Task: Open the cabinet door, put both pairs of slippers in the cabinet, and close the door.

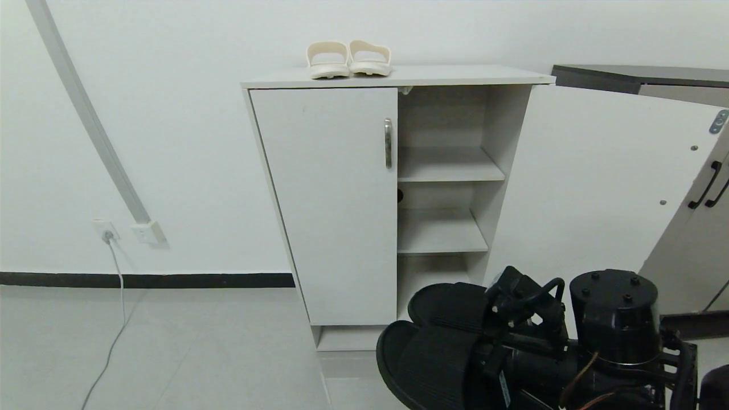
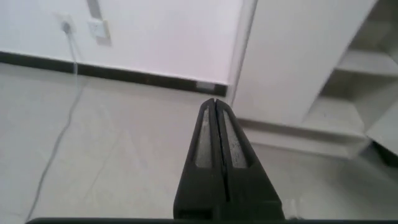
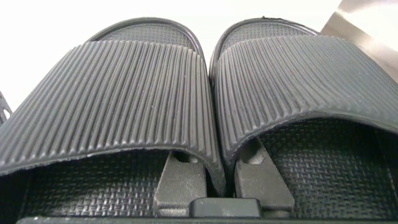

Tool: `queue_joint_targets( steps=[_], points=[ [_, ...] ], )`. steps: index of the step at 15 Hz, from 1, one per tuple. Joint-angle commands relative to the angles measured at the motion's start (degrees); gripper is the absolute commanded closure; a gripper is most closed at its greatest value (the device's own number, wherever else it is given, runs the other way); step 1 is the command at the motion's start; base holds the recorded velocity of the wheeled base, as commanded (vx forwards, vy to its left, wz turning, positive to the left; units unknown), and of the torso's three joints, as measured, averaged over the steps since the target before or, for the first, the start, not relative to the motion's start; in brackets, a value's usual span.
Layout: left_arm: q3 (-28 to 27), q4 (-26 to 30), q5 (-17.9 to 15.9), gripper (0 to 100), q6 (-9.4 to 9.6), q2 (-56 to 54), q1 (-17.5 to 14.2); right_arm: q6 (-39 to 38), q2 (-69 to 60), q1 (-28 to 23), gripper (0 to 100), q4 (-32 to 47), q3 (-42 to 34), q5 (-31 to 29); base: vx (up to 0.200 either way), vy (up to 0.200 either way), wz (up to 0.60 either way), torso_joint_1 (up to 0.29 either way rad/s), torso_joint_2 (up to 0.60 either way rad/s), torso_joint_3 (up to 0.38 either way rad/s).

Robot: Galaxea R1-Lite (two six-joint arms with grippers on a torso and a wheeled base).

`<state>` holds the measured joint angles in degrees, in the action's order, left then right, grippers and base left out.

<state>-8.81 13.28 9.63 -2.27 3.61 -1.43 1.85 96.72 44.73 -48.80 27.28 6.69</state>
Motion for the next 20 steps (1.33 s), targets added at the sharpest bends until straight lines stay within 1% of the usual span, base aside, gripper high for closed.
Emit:
queue_joint_targets(
  steps=[1,2,3,4,5,6,7,8,9,10,11,12,14,15,16,17,18,19,20],
  points=[
    [1.78,-0.36,-0.23,100,1.65,-1.24,0.2,0.08,1.1,0.1,100,0.02,-0.04,-0.01,0.0,0.0,0.0,0.0,0.0,0.0],
    [1.87,-0.53,-5.94,100,5.08,-3.61,1.6,0.17,1.1,0.1,100,0.02,-0.04,-0.01,0.0,0.0,0.0,0.0,0.0,0.0],
    [2.05,-1.06,-13.94,100,5.52,-3.52,1.6,0.17,1.1,0.18,100,0.02,0.05,-0.01,0.0,0.0,0.0,0.0,0.0,0.0],
    [2.22,-1.67,-17.98,100,5.43,-3.52,1.6,0.26,1.01,0.27,100,0.02,-0.21,-0.1,0.0,0.0,0.0,0.0,0.0,0.0],
    [2.22,-1.76,-17.72,100,5.61,-3.52,1.6,0.26,0.93,0.36,100,0.02,-0.3,-0.1,0.0,0.0,0.0,0.0,0.0,0.0],
    [2.31,-1.76,-15.52,100,5.43,-3.52,1.51,0.26,0.75,0.36,100,0.02,-0.39,-0.1,0.0,0.0,0.0,0.0,0.0,0.0],
    [2.84,-2.82,-13.76,100,3.94,-3.52,1.6,0.26,0.57,0.36,100,-0.07,-0.74,-0.1,0.0,0.0,0.0,0.0,0.0,0.0],
    [3.19,-4.22,-14.03,100,2.88,-3.43,1.6,0.26,0.49,0.36,100,-0.07,-0.83,-0.1,0.0,0.0,0.0,0.0,0.0,0.0],
    [3.8,-5.98,-16.13,100,1.48,-2.91,1.69,0.26,0.57,0.45,100,-0.07,-0.83,-0.1,0.0,0.0,0.0,0.0,0.0,0.0],
    [3.89,-5.98,-17.54,100,2.0,-2.82,1.78,0.26,0.75,0.89,100,-0.07,-0.83,-0.1,0.0,0.0,0.0,0.0,0.0,0.0],
    [3.89,-5.98,-18.24,100,2.09,-2.82,1.78,0.26,0.66,1.77,100,-0.07,-0.83,-0.19,0.0,0.0,0.0,0.0,0.0,0.0],
    [3.98,-6.07,-18.16,100,2.36,-3.43,1.69,0.26,0.57,2.47,100,-0.07,-1.0,-1.24,0.0,0.0,0.0,0.0,0.0,0.0],
    [5.21,-8.18,-6.38,100,4.55,-3.43,1.6,0.08,1.63,3.09,100,0.02,0.05,-6.78,0.0,0.0,0.0,0.0,0.0,0.0],
    [5.65,-8.79,-7.26,100,4.82,-3.43,1.6,-0.71,3.83,3.35,100,0.02,1.9,-11.0,0.0,0.0,0.0,0.0,0.0,0.0],
    [7.58,-10.46,-7.78,100,5.17,-3.43,1.6,-2.03,5.67,4.05,100,0.02,3.57,-15.57,0.0,0.0,0.0,0.0,0.0,0.0],
    [8.81,-13.45,-8.05,100,4.82,-3.43,1.6,-5.72,8.4,5.55,100,-0.16,6.12,-22.69,0.0,0.0,0.0,0.0,0.0,0.0],
    [8.81,-13.1,-8.05,100,4.73,-3.43,1.6,-8.09,10.07,6.25,100,-0.33,8.05,-25.94,0.0,0.0,0.0,0.0,0.0,0.0],
    [8.81,-13.01,-8.05,100,4.46,-3.43,1.6,-12.4,14.37,7.13,100,-0.33,12.8,-33.5,0.0,0.0,0.0,0.0,0.0,0.0],
    [8.81,-13.01,-8.05,100,4.38,-3.43,1.6,-13.89,17.36,7.13,100,-0.33,15.96,-38.25,0.0,0.0,0.0,0.0,0.0,0.0]
  ],
)
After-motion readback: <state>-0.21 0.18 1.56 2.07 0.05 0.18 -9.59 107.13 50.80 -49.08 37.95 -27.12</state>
